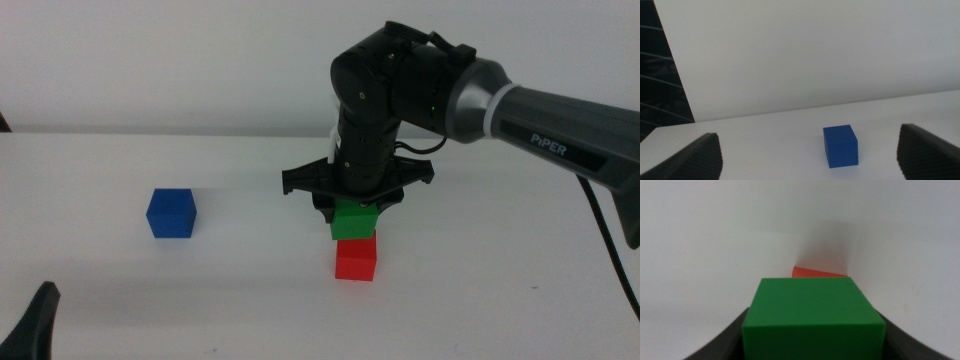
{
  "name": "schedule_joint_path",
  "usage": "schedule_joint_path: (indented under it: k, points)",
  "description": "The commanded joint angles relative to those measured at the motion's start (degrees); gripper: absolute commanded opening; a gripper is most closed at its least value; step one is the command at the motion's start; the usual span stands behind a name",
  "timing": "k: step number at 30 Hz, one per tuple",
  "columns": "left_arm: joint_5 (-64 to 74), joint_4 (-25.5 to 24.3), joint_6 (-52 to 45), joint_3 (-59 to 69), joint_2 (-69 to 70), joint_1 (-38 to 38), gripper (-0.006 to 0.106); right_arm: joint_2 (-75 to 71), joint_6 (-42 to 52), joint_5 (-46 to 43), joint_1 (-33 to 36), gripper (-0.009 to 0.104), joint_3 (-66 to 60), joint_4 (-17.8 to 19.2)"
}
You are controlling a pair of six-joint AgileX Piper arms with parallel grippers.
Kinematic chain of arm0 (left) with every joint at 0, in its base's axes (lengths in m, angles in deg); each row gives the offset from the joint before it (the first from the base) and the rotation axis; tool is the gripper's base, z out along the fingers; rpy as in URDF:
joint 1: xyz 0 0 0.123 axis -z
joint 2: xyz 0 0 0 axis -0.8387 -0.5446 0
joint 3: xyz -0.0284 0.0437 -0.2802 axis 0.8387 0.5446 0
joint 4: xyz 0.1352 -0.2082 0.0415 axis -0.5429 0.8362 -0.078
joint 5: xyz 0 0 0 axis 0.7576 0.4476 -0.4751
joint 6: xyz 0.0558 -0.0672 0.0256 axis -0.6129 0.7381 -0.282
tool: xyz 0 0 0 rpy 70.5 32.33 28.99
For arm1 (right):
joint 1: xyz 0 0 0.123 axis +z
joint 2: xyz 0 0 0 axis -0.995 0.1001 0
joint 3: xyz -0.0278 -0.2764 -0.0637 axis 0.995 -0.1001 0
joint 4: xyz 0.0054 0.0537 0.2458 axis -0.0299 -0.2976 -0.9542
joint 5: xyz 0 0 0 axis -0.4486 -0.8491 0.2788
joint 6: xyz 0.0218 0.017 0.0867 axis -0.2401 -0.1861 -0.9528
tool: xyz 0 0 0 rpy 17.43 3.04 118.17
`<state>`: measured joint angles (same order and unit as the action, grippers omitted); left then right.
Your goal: Stack red cubes first, then green, then blue cubes in a specific spot.
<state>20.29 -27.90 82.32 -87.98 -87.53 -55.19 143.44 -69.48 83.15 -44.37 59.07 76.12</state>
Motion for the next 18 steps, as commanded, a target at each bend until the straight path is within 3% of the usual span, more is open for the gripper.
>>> schedule_joint_path:
  k: [1,15,18]
  points:
    - [-0.9,0.29,0.32,2.37,2.35,-0.14,0.094,-0.18,-0.35,5.96,0.03,0.014,-0.11,0.33]
    - [-0.9,0.29,0.32,2.37,2.35,-0.14,0.094,1.4,-0.35,5.96,0.03,0.014,-0.11,-1.61]
    - [-0.9,0.29,0.32,2.37,2.35,-0.14,0.094,-0.53,-1.48,5.96,0.12,0.014,-0.24,0.5]
